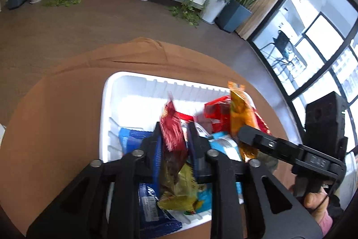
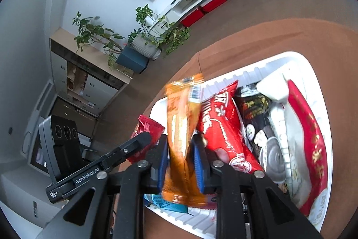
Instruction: Organize snacks
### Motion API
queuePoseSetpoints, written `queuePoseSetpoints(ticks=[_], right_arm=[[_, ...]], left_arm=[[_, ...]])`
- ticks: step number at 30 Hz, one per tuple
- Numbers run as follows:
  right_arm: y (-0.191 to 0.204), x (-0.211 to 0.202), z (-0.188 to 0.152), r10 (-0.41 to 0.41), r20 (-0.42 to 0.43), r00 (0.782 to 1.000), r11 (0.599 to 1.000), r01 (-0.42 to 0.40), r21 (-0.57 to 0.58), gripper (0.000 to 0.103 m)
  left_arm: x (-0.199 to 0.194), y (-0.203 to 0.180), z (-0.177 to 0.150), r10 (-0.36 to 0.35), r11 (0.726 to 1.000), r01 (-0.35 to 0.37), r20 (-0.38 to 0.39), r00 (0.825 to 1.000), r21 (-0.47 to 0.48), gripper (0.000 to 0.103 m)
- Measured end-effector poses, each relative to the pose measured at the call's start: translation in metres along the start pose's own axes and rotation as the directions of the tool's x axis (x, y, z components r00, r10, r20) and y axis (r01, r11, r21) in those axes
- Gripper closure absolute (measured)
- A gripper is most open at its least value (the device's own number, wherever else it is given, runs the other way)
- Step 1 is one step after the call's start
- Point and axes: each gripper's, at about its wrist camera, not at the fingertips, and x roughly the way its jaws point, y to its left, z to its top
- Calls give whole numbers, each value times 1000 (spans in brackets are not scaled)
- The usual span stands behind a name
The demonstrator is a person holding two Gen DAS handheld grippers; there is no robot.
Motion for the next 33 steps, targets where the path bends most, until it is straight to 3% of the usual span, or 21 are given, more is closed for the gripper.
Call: queuePoseSetpoints(ticks=[1,3,4,8,29,31,33], right_arm=[[3,0,0,-3,0,1000,1000,3,-12,69],[11,-3,1,-14,11,1000,999,14,-43,60],[16,-5,0,-22,18,1000,998,23,-62,56],[27,-11,-1,-50,42,998,991,55,-121,46],[43,-56,-18,-43,132,990,984,65,-166,33],[46,-64,-23,-47,142,989,982,71,-175,31],[47,-72,-31,-57,152,987,980,84,-179,27]], left_arm=[[1,1,0,-3,1000,3,2,1000,-5,73],[-2,4,1,-12,1000,13,21,1000,-28,54],[-3,5,3,-13,999,14,31,999,-32,51],[-11,6,7,-9,999,11,64,998,-37,48],[-59,-9,-32,15,1000,-11,131,991,-28,40],[-66,-11,-37,15,1000,-12,138,990,-26,38],[-73,-13,-43,13,1000,-8,148,989,-30,30]])
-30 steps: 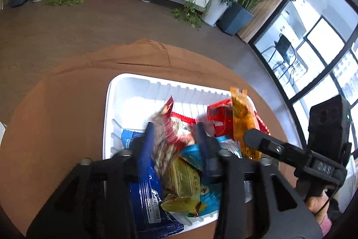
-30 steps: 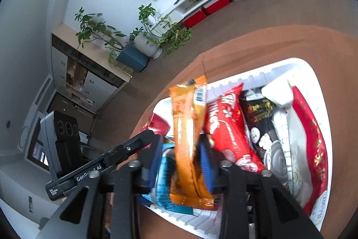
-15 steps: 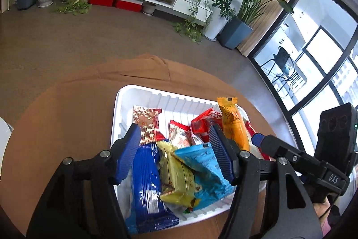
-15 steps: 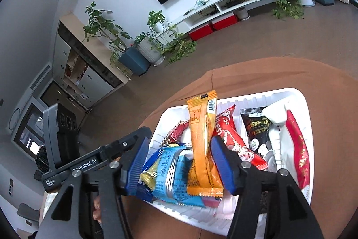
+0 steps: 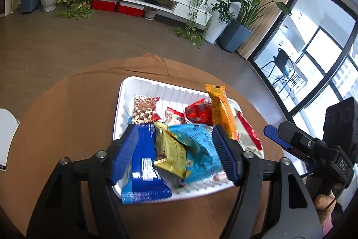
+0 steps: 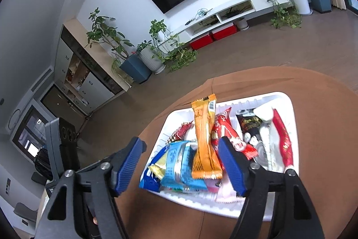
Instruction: Organize snacks
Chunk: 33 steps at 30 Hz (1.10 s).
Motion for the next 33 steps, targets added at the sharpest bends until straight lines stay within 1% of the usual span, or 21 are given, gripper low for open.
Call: queuePoseSetpoints(ticks=[2,4,5,6,8,10,12,14,18,20,23,26,33], right_arm=[[1,-9,-4,-5,8,1000,1000,5,0,22],[2,-19,-11,-11,18,1000,1000,11,-3,18],[3,-23,-14,-14,22,1000,1000,14,-5,16],[4,-29,-17,-16,27,999,1000,16,-11,15],[8,-43,-22,-29,41,999,999,30,-25,10],[13,-58,-31,-42,64,997,998,45,-40,5],[17,-75,-38,-58,85,995,997,62,-55,2],[20,-88,-46,-71,105,992,994,79,-70,0],[28,-119,-65,-97,143,985,988,112,-103,0],[31,-135,-76,-118,165,979,984,138,-116,0],[35,-160,-91,-145,207,968,978,172,-121,0],[38,-184,-111,-170,254,952,970,208,-129,0],[44,-211,-147,-210,294,933,953,262,-152,0]], left_arm=[[-7,-3,-7,-6,1000,6,1,1000,-4,26],[-13,-5,-15,-16,1000,16,2,1000,-12,25],[-17,-7,-19,-21,1000,21,0,1000,-15,20],[-19,-8,-23,-24,1000,24,-1,1000,-16,13],[-27,-12,-33,-40,999,40,2,999,-17,9],[-37,-18,-44,-38,999,38,6,999,-14,8],[-47,-25,-54,-42,999,42,8,999,-7,1],[-57,-33,-66,-47,999,47,16,999,1,1],[-79,-53,-93,-34,999,33,31,999,43,1],[-91,-63,-106,-17,998,14,45,999,67,1],[-107,-81,-126,12,993,-19,64,998,113,1],[-123,-100,-145,19,988,-31,81,997,154,1],[-156,-140,-186,54,967,-88,142,988,241,1]])
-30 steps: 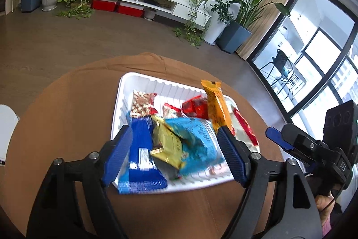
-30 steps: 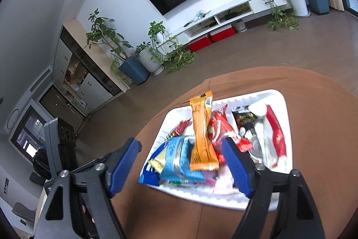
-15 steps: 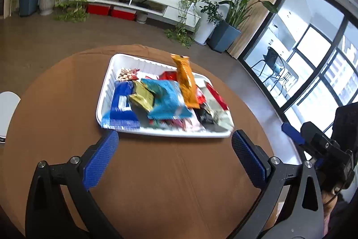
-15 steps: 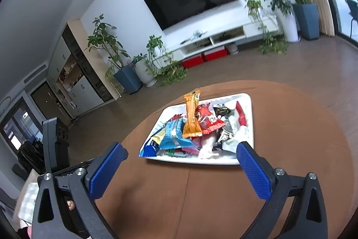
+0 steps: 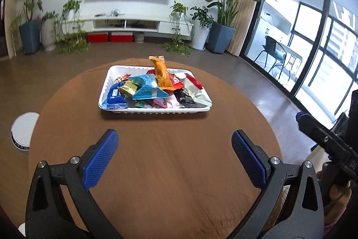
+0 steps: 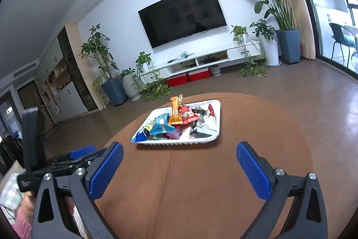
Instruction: Organize snacks
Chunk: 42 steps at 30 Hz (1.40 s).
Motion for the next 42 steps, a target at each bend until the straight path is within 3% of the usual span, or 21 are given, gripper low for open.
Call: queuePoseSetpoints(ticks=[14,36,42], right_arm=[[2,-25,-28,-31,11,999,999,32,-19,0],[-2,-28,-32,-31,16,999,999,31,-13,0],[-3,-29,-34,-32,13,999,999,32,-13,0]], left_arm=[[-28,-54,-33,27,993,-28,13,1000,117,0],[-33,-55,-33,50,985,-52,17,999,166,1],[-35,-60,-35,27,982,-28,8,1000,186,1]])
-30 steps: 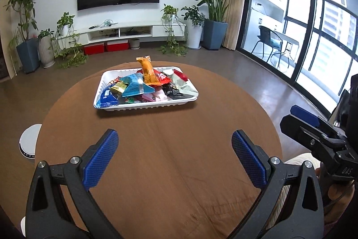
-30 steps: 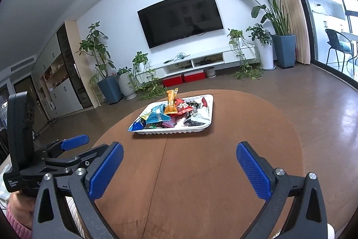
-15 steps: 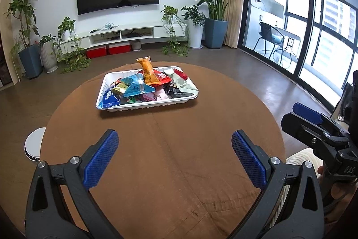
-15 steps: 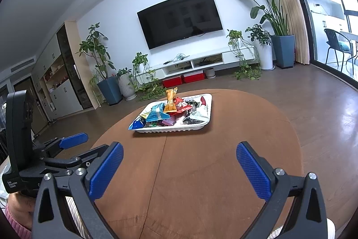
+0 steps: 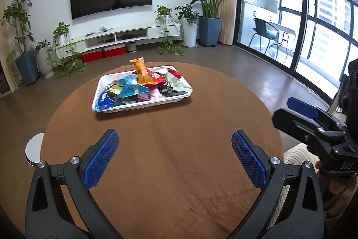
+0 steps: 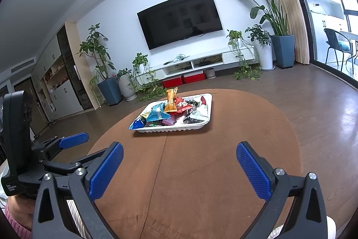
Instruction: Organize snacks
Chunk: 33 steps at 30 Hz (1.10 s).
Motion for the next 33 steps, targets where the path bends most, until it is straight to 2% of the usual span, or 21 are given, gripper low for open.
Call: queuePoseSetpoints(ticks=[3,13,19,26,28,30,33], right_arm=[[1,-5,1,2,0,1000,1000,-2,2,0],[1,-9,0,5,-1,1000,1000,-5,8,0],[0,-6,-5,12,-10,1000,1000,-12,17,0],[0,-5,-7,16,-12,1000,1000,-16,17,0],[-1,-6,-11,20,-16,1000,1000,-20,21,0],[-2,-4,-13,23,-21,1000,1000,-22,22,0],[-1,-1,-15,30,-28,999,999,-30,25,0]], left_arm=[[1,-1,-1,12,1000,-12,4,1000,9,1],[-3,-14,-7,137,986,-141,46,989,85,0],[2,-16,-14,260,959,-265,66,963,98,0],[5,-4,-17,238,971,-239,45,970,26,0],[6,-3,-19,255,967,-256,39,966,19,0],[8,0,-21,304,952,-305,44,952,7,0],[9,-1,-24,290,957,-290,26,957,26,0]])
